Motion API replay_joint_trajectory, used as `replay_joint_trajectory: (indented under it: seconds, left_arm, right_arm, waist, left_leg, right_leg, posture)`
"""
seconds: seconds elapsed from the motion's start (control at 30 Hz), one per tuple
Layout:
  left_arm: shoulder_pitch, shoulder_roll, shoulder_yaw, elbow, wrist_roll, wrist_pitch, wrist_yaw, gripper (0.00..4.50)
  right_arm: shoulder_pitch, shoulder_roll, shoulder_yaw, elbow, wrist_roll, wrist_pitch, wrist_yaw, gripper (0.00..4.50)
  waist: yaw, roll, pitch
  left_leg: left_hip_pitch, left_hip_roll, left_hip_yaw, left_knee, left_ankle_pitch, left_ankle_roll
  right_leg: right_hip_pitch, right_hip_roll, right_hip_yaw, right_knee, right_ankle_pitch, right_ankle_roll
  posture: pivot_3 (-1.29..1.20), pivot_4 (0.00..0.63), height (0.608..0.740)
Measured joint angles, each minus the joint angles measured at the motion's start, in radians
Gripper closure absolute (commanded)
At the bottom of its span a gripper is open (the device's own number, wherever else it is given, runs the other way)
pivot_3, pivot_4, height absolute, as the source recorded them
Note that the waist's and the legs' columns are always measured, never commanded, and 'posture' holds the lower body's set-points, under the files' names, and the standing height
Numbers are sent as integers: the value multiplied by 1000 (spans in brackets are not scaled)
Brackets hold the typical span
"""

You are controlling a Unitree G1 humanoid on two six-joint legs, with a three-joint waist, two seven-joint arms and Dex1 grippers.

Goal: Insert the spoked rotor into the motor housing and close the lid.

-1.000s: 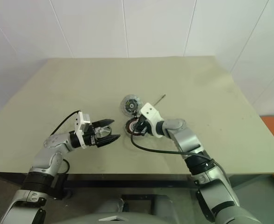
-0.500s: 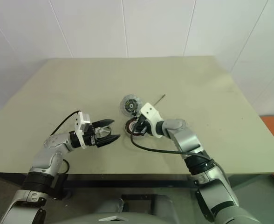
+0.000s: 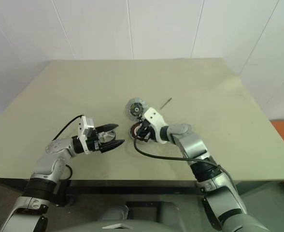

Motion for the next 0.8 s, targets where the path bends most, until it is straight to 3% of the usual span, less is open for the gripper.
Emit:
replay_joint_trajectory:
  seconds: [0.8]
  left_arm:
    - [-2,-7,-1,22,3,-3,0,0]
  right_arm:
    - [-20,-14,-15,5,13,16,15,3843]
  waist:
    - [0,0,0]
  left_leg:
    - [0,0,0,0,0,0]
  right_leg:
    - [0,0,0,0,1,1]
  posture:
    - [0,0,740]
